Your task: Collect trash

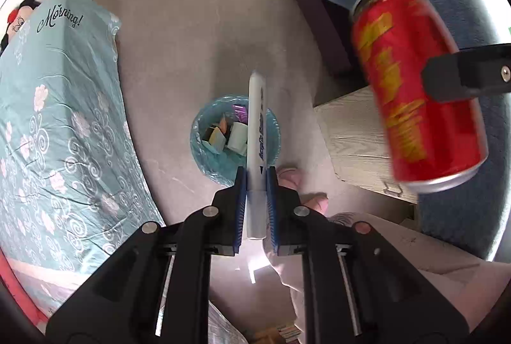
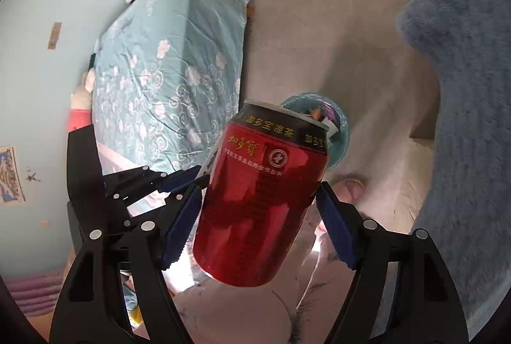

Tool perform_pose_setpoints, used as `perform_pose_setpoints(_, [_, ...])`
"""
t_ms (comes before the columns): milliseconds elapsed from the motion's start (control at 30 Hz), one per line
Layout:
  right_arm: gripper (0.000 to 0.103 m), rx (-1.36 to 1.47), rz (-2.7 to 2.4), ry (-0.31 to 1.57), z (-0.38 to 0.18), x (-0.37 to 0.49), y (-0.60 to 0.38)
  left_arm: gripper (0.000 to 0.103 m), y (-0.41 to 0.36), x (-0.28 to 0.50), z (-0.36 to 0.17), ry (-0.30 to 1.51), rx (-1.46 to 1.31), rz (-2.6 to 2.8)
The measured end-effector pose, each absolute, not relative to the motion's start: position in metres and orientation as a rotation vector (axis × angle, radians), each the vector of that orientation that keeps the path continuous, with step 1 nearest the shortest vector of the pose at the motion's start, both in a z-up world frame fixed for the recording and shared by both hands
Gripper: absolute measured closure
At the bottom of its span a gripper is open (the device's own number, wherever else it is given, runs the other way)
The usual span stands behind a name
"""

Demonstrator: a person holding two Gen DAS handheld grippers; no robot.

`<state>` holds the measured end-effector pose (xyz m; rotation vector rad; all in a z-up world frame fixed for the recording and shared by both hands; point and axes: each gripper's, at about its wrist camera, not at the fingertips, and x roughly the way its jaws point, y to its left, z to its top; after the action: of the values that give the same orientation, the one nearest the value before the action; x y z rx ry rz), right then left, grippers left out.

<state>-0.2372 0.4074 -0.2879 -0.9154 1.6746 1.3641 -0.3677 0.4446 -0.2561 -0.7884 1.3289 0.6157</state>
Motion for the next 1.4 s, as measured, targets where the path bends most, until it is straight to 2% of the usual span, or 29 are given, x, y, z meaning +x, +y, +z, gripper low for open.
perform_pose_setpoints(33, [0.023, -0.923, 1.352, 1.685, -0.292, -0.237, 0.41, 0.079, 0.447, -0.368, -0.26, 1.334, -0.787, 0.625])
perform_pose_setpoints(67, [0.013, -0.931, 1.332, 1.692, -0.297, -0.237, 0.412, 0.066, 0.45, -0.37, -0.265, 1.345, -0.801, 0.639])
perform_pose_setpoints(100, [0.012, -0.942, 1.319, 1.692, -0.3, -0.237, 0.413, 0.05, 0.454, -0.373, -0.268, 1.34, -0.82, 0.657])
perform_pose_setpoints(133, [0.012, -0.947, 1.315, 1.692, -0.301, -0.236, 0.413, 0.048, 0.456, -0.375, -0.269, 1.332, -0.828, 0.665])
perform_pose_setpoints(533, [0.012, -0.844, 1.4, 1.601, -0.253, -0.208, 0.396, 0.048, 0.453, -0.369, -0.253, 1.326, -0.768, 0.686])
perform_pose_setpoints(733, [0.012, -0.72, 1.421, 1.538, -0.214, -0.176, 0.376, 0.047, 0.445, -0.347, -0.225, 1.298, -0.681, 0.67])
perform_pose_setpoints(900, [0.012, -0.613, 1.404, 1.439, -0.175, -0.139, 0.342, 0.043, 0.433, -0.316, -0.195, 1.275, -0.58, 0.601])
perform_pose_setpoints(1033, [0.012, -0.524, 1.359, 1.358, -0.147, -0.106, 0.3, 0.036, 0.415, -0.272, -0.166, 1.255, -0.451, 0.47])
perform_pose_setpoints(1400, [0.012, -0.259, 0.979, 1.191, -0.099, -0.002, 0.114, 0.03, 0.323, -0.092, -0.115, 1.203, -0.003, -0.021])
